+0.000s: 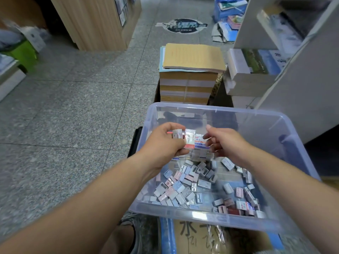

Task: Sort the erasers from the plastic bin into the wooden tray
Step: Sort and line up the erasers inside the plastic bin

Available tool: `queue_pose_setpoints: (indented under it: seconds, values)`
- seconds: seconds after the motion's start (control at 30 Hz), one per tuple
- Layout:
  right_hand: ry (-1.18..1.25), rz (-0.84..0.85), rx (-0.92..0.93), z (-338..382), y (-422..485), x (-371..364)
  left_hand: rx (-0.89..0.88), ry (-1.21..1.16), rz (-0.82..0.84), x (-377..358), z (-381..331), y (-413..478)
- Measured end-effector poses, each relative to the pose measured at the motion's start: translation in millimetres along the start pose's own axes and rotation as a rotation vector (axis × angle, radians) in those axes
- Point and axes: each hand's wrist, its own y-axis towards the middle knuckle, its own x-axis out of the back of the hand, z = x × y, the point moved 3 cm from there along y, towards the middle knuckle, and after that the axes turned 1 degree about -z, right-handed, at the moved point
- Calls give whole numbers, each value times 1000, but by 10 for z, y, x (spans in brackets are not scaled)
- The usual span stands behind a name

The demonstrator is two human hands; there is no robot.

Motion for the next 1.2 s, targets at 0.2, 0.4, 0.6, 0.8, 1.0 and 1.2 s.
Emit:
queue_pose_setpoints:
  seconds: [0.2,0.4,0.6,0.8,1.0,1.2]
  values:
    - [60,246,176,121,-358,-86,-18,-1,34,-178,55,-2]
    - [17,-66,16,-121,32,317,23,33,-25,-138,82,23]
    - [-22,-154,-117,-323,362,339,62,58,-36,-61,78,55]
    - [-121,-253,-95,-297,404,261,-23,211,-63,54,59,73]
    - [-385,-314,-28,-193,329,272,-98,225,-91,107,-9,81]
    - [165,197,137,304,-247,-275,-213,270,-161,145,-126,7]
